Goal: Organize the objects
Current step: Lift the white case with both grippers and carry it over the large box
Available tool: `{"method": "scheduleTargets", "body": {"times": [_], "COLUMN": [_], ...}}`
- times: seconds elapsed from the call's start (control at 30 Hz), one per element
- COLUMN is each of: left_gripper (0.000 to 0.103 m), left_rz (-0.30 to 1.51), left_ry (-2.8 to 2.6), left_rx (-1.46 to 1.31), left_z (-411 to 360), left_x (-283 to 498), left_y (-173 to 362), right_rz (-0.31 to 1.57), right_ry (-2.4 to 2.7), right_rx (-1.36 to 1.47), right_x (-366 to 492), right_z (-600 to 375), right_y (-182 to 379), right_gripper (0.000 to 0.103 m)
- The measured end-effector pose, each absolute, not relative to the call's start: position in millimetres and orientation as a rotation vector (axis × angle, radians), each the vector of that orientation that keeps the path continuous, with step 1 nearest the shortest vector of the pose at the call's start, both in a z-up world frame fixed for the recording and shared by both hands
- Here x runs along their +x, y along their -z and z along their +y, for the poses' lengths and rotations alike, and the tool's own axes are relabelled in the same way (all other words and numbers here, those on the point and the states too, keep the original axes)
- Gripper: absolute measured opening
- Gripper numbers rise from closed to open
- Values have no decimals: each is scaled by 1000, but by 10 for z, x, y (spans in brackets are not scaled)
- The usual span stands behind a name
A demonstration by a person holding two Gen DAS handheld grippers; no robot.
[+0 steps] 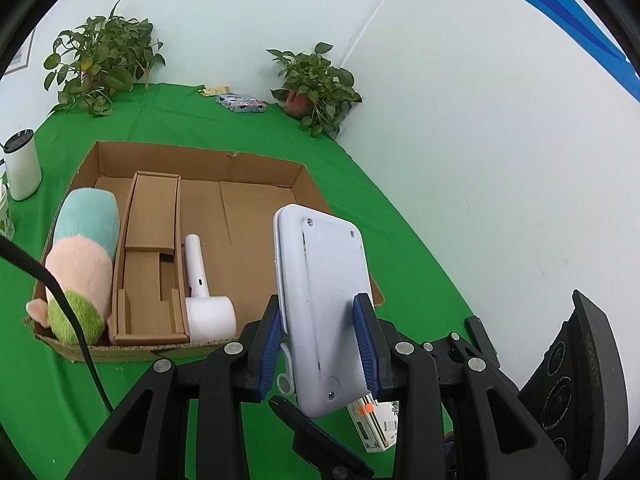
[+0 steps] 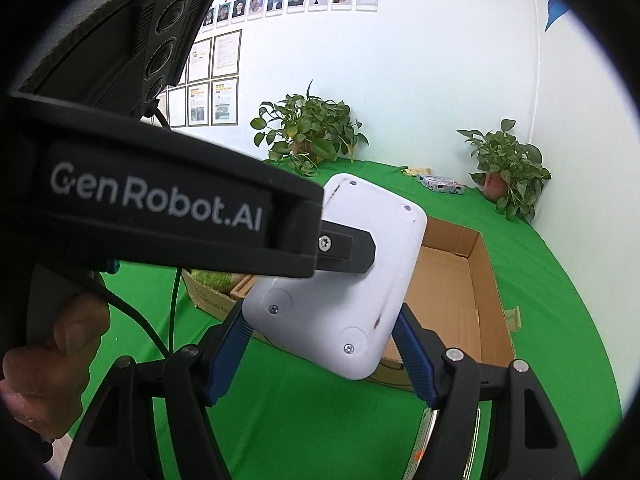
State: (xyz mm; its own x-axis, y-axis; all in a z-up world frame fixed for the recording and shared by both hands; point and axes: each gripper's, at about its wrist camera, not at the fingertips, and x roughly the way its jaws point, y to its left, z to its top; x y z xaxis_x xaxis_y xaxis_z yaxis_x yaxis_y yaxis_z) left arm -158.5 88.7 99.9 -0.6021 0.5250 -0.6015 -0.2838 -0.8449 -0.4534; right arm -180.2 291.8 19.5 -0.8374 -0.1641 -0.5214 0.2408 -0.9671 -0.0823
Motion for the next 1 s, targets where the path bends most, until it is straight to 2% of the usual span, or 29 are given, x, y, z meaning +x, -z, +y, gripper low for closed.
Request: {"method": "scheduleTargets", "body": {"times": [0.53, 1.0], "left_gripper": [32, 32], "left_rz": [-422, -486], "left_ry": [-2371, -2311], "left_rx": [-1071, -1186], "left_z": [876, 818], "left_x": [-2372, -2974], "left_y": [-1095, -686], "right_rz": [228, 221], "right_ry": [2831, 2783], "right_rx": [829, 969], "right_x": [-2091, -2544], "right_z": [2856, 2940], "right_y": [-302, -136], "right_gripper": [69, 69]}}
